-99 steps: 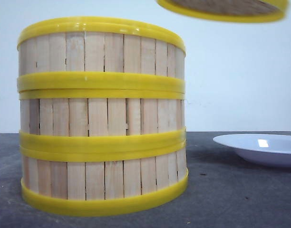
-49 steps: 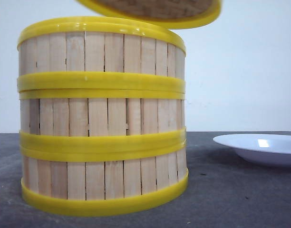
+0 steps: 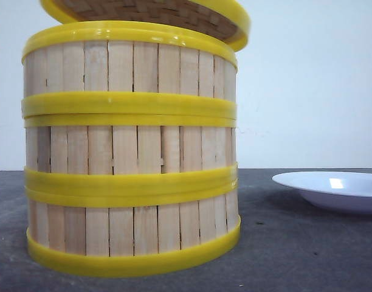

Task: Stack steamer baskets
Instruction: 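Lift the bamboo lid with the right gripper and carry it over the stack, then set the lid onto the top basket and open the right gripper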

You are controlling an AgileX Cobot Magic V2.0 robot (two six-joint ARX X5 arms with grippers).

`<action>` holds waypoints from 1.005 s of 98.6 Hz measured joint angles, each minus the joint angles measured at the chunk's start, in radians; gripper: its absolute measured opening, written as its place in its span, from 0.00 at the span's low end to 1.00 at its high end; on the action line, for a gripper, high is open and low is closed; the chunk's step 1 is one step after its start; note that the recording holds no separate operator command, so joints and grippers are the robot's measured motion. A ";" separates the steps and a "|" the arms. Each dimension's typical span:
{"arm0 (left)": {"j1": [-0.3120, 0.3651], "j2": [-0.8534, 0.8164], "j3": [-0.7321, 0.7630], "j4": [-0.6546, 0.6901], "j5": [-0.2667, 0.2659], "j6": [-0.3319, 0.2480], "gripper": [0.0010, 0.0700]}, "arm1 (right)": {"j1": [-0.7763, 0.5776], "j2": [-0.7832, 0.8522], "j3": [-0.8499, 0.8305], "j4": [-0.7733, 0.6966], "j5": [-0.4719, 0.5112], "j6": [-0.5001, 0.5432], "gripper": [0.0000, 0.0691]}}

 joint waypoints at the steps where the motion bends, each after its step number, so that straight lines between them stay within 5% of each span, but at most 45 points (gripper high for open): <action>1: 0.000 0.000 0.000 0.000 0.000 0.000 0.43 | 0.002 0.000 0.000 0.001 0.000 0.000 0.07; 99: 0.000 0.000 0.000 0.000 0.000 0.000 0.43 | 0.041 0.080 0.002 -0.021 0.024 -0.009 0.07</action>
